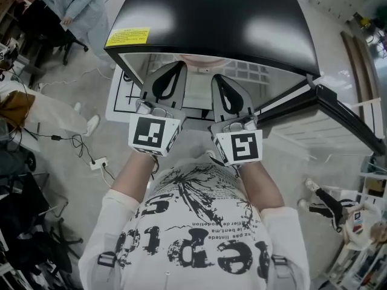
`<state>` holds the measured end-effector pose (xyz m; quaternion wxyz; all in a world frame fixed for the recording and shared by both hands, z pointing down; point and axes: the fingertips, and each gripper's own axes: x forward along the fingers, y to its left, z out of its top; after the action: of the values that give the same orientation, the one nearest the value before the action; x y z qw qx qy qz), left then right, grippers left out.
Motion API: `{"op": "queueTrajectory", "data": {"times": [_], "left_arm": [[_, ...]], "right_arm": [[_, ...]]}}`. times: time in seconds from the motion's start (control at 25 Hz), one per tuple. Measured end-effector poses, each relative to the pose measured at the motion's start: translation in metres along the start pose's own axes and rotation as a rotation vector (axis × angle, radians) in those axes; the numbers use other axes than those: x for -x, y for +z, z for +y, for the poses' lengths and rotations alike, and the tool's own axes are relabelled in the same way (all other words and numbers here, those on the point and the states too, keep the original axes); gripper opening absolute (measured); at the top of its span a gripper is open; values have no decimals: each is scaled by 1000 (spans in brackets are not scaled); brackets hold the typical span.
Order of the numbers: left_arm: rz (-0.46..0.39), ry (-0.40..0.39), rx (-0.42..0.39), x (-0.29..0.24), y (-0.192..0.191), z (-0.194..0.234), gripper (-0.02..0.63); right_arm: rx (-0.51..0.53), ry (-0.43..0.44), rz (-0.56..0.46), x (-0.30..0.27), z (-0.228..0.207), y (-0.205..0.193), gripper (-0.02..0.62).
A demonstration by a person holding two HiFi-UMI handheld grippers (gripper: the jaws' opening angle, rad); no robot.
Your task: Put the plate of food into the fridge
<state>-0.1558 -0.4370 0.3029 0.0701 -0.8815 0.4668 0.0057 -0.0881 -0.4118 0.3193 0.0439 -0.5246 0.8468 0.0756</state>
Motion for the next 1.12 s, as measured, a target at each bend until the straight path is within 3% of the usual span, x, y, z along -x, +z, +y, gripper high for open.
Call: {"op": "queueTrajectory", "data": {"times": [0.28,0.56,0.8,0.96,1.12], "left_arm": [[-110,-39,-25,26,8,-28,8],[-60,-76,23,57,-14,-39,8],[-79,-90,-11,65,-13,-40,8],[-70,-116,-132,68,-12,-46,8],[-75,-116,-108,69,-11,-46,8]], "right_arm": [[31,-34,-20,7,13,7,2],[37,-66,3,20,31,0,2],[76,-77,13,30,41,-7,2],[66,-109,19,33,40,-10,2],[64,-131,32,34,38,-13,2]]}}
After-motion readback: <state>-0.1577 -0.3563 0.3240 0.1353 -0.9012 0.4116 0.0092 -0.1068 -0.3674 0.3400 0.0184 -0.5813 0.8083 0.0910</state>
